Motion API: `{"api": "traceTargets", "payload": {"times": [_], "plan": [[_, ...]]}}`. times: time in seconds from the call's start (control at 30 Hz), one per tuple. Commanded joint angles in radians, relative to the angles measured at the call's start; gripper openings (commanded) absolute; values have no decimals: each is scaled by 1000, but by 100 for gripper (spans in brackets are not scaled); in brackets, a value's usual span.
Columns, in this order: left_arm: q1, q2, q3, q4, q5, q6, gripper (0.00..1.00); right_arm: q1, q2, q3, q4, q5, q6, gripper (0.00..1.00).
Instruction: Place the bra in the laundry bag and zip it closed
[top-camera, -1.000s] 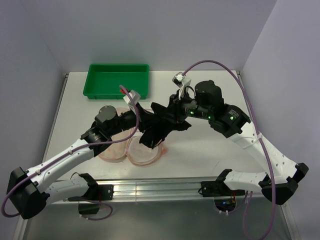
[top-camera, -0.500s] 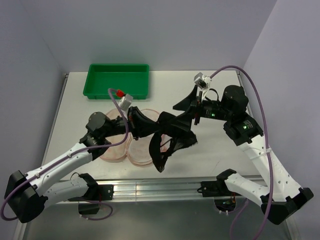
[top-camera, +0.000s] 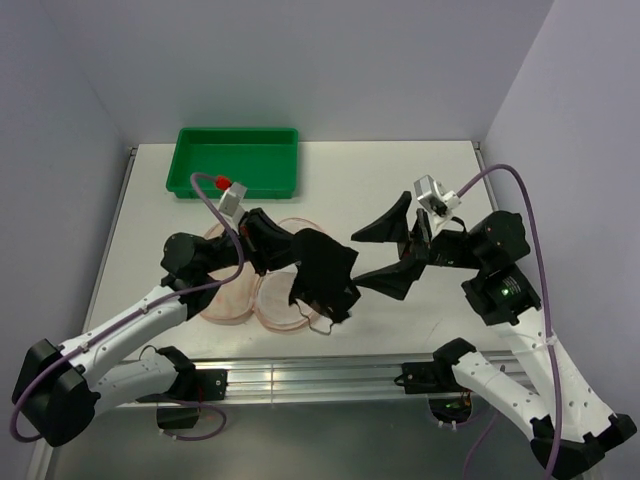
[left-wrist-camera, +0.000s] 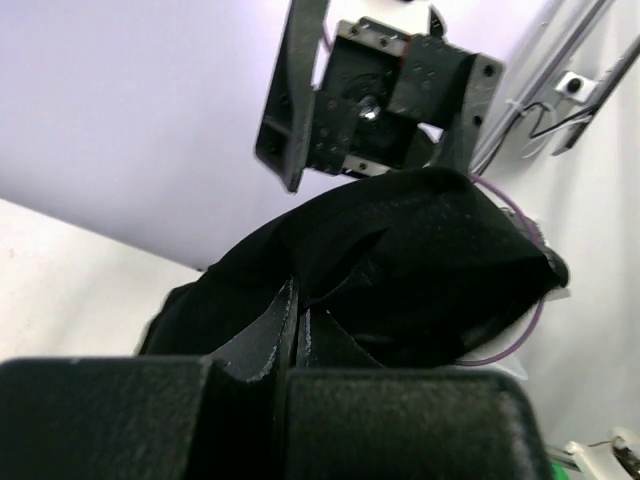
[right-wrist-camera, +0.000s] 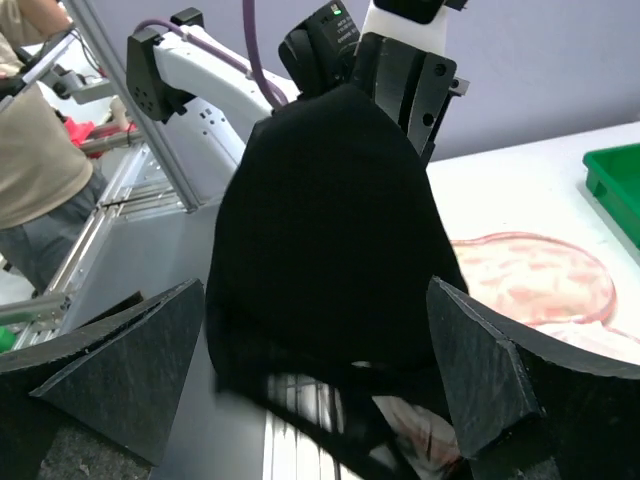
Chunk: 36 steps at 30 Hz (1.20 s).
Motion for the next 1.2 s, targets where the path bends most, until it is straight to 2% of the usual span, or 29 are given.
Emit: {"api": "traceTargets", "payload": {"times": [0.0, 0.1, 0.2, 0.27, 0.37, 0.4, 0.5, 0.53, 0.63, 0.77, 0.8, 0.83, 0.97, 1.17], "plan": [[12, 19, 1, 183, 57, -97, 0, -6, 22, -39, 133, -48, 51, 98], [14, 39, -2, 215, 65, -127, 0, -3, 34, -47, 185, -71, 96, 95], [15, 44, -2, 215, 42, -144, 0, 8, 30, -35, 136, -83, 69, 94], [14, 35, 1, 188, 4, -144, 0, 49, -1, -26, 41, -27, -3, 96], [15, 23, -9, 123, -80, -164, 0, 144, -52, -27, -94, 211, -143, 97], [14, 21, -8, 94, -99, -173, 0, 217, -59, -20, -150, 347, -199, 97], [15, 27, -2, 45, -136, -190, 0, 307, -76, -21, -168, 513, -244, 95], [15, 42, 3, 45, -133, -199, 0, 322, -79, -18, -169, 603, -258, 91], [15, 79, 3, 84, -105, -242, 0, 371, -79, -7, -172, 731, -318, 89], [14, 117, -6, 138, -70, -273, 0, 411, -52, 23, -189, 783, -399, 86], [14, 134, -11, 166, -64, -300, 0, 419, -31, 39, -200, 787, -425, 80], [14, 141, -18, 208, -58, -317, 0, 433, -15, 52, -214, 790, -435, 79], [14, 154, -26, 207, -55, -327, 0, 503, 28, 100, -274, 802, -467, 79], [14, 153, -31, 197, -59, -327, 0, 606, 29, 118, -315, 819, -479, 87]]}}
